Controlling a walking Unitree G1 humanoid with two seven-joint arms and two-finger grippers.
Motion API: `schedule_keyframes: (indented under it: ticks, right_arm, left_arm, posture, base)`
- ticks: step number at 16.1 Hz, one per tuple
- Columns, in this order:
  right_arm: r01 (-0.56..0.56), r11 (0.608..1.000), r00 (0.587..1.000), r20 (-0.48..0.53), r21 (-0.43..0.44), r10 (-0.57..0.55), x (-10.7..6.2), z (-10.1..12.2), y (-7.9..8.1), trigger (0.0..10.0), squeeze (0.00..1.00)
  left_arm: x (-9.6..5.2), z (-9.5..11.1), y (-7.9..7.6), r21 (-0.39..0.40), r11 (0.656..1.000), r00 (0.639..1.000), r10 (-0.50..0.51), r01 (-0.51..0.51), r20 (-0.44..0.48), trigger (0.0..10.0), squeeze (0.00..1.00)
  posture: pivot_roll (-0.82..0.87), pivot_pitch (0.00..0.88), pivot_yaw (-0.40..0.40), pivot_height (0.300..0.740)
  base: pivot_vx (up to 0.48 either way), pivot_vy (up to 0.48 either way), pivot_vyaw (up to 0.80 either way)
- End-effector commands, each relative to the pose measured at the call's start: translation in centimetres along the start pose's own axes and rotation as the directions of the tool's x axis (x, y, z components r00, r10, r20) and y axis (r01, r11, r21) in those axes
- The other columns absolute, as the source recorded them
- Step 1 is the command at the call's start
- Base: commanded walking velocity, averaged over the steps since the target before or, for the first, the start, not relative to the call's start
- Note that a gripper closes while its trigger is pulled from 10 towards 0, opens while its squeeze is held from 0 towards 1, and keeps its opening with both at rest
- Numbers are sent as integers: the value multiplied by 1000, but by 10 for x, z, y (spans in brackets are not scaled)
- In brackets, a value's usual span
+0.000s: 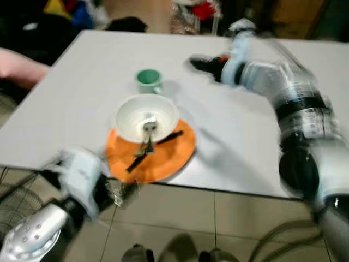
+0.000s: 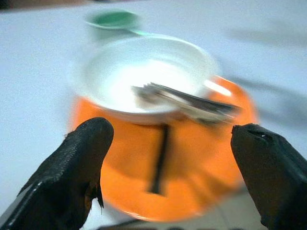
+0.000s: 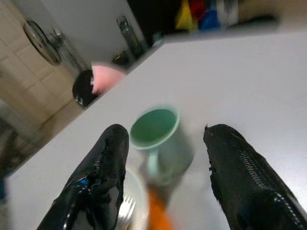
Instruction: Setting the table
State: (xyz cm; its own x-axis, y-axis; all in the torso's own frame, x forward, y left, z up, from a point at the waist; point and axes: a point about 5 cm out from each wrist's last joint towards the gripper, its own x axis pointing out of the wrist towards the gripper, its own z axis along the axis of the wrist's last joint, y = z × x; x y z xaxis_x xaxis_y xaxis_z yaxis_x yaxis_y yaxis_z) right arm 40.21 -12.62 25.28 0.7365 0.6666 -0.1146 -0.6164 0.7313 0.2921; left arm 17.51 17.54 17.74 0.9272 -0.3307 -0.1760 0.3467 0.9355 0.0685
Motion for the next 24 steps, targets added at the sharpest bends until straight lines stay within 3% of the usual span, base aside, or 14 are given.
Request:
schedule_keyframes:
  ticks: [1, 2, 3, 4, 6, 7, 9, 11, 14, 18, 20, 22, 24]
  right_arm:
    - [-19, 999, 1000, 23, -50, 21, -5, 1, 5, 10000, 0]
    - [1, 999, 998, 64, -52, 2, -26, -6, 6, 10000, 0]
    - [52, 996, 996, 75, -67, -47, -46, -16, 9, 10000, 792]
    - [105, 989, 991, 89, -105, -96, -61, -24, 12, 10000, 1000]
    - [166, 964, 983, 117, -209, -144, -78, -35, 19, 10000, 1000]
    - [201, 946, 975, 141, -254, -169, -90, -44, 28, 10000, 1000]
    - [262, 929, 961, 160, -262, -226, -105, -58, 39, 10000, 1000]
    - [327, 902, 945, 118, -280, -306, -118, -82, 51, 10000, 1000]
    - [269, 930, 962, 21, -249, -272, -126, -117, 75, 10000, 1000]
    - [343, 905, 933, -24, -251, -360, -128, -144, 66, 10000, 1000]
    - [389, 900, 914, -37, -196, -404, -135, -152, 63, 10000, 1000]
    - [410, 900, 909, -19, -147, -417, -138, -152, 63, 10000, 1000]
    - [395, 904, 917, 9, -163, -399, -136, -149, 66, 10000, 1000]
  left_arm:
    - [-2, 4, 7, 8, 995, 995, 97, -97, 23, 10000, 0]
    - [-3, 5, 9, -15, 985, 984, 173, -172, 42, 10000, 0]
    - [-3, 4, 10, -25, 977, 976, 213, -212, 47, 10000, 412]
    - [-2, 2, 10, -29, 974, 973, 226, -225, 45, 10000, 827]
    - [2, 2, 10, -30, 972, 971, 236, -235, 46, 10000, 1000]
    - [6, 2, 12, -34, 966, 964, 259, -257, 61, 10000, 1000]
    - [12, 2, 14, -48, 960, 959, 277, -275, 65, 10000, 1000]
    - [18, 0, 11, -40, 959, 956, 284, -282, 74, 10000, 1000]
    - [25, 0, 1, -25, 972, 967, 234, -233, 98, 10000, 1000]
    - [36, -6, 1, 30, 977, 961, 204, -213, 185, 10000, 988]
    - [40, -7, 1, 44, 986, 975, 149, -158, 167, 10000, 918]
    - [43, -6, 0, 36, 989, 976, 137, -145, 170, 10000, 894]
    - [43, -5, -1, 31, 990, 974, 132, -140, 183, 10000, 886]
  posture:
    - [-13, 60, 41, 740]
    - [-14, 56, 48, 740]
    - [-25, 49, 56, 740]
    - [-33, 44, 61, 740]
    - [-45, 39, 69, 740]
    - [-48, 37, 75, 740]
    - [-54, 35, 77, 740]
    - [-62, 35, 81, 740]
    - [-64, 38, 76, 740]
    - [-55, 44, 54, 740]
    - [-56, 50, 53, 740]
    - [-59, 58, 59, 740]
    - [-63, 60, 68, 740]
  base:
    - [0, 0, 0]
    - [0, 0, 0]
    - [0, 0, 0]
    - [0, 0, 0]
    - [0, 0, 0]
    - [0, 0, 0]
    - [0, 0, 0]
    - [0, 0, 0]
    - [0, 0, 0]
    - [0, 0, 0]
    - [0, 0, 0]
    - [0, 0, 0]
    - [0, 0, 0]
